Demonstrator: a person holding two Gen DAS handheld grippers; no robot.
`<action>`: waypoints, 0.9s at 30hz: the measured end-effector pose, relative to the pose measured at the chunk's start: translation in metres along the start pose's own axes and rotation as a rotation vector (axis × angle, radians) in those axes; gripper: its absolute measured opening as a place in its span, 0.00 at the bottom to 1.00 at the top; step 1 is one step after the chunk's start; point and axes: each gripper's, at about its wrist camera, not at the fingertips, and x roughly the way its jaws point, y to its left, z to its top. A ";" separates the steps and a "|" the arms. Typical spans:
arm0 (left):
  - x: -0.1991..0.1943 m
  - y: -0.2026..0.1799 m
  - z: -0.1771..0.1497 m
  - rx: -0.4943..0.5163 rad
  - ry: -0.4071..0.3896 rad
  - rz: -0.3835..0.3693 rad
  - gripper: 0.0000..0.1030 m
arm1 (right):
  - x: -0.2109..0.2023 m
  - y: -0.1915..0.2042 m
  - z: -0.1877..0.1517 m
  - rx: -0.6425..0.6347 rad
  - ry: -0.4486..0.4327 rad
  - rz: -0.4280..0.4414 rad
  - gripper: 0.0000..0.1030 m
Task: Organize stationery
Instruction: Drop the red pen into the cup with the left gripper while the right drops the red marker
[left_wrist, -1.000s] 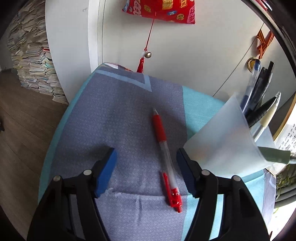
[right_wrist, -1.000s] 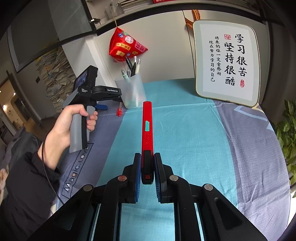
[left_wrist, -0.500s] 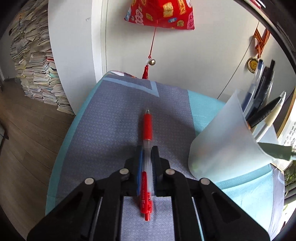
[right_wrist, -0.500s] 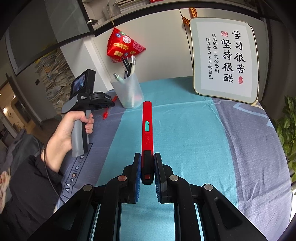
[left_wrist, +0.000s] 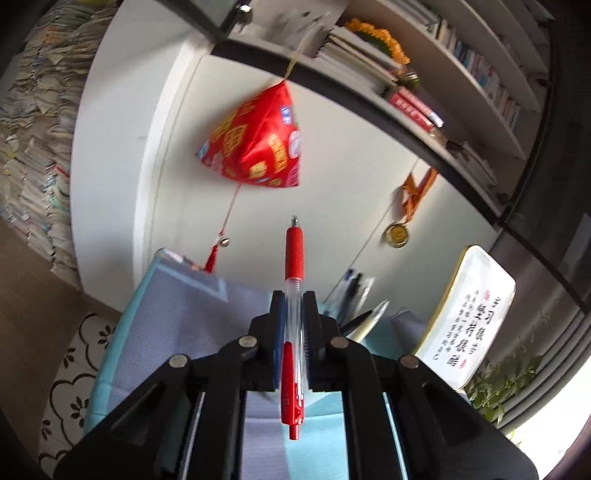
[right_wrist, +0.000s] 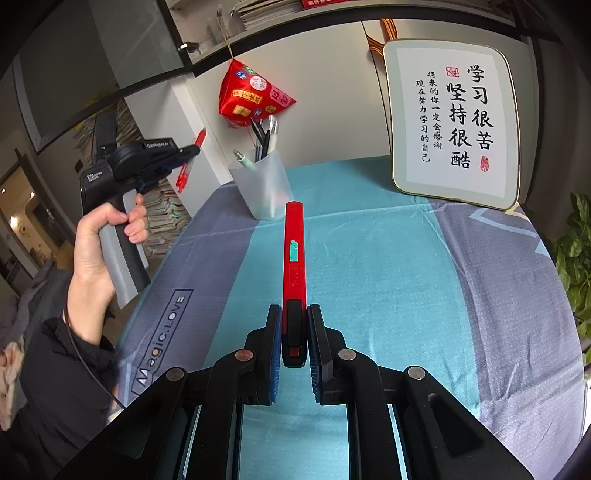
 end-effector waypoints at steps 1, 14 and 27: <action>0.001 -0.008 0.001 0.010 -0.019 -0.033 0.07 | 0.001 0.000 0.000 0.000 0.002 0.000 0.14; 0.053 -0.013 -0.023 0.045 -0.160 -0.184 0.07 | 0.004 -0.012 -0.002 0.000 0.022 -0.035 0.14; 0.044 -0.009 -0.041 0.118 -0.169 -0.115 0.20 | 0.008 -0.006 -0.003 -0.012 0.035 -0.026 0.14</action>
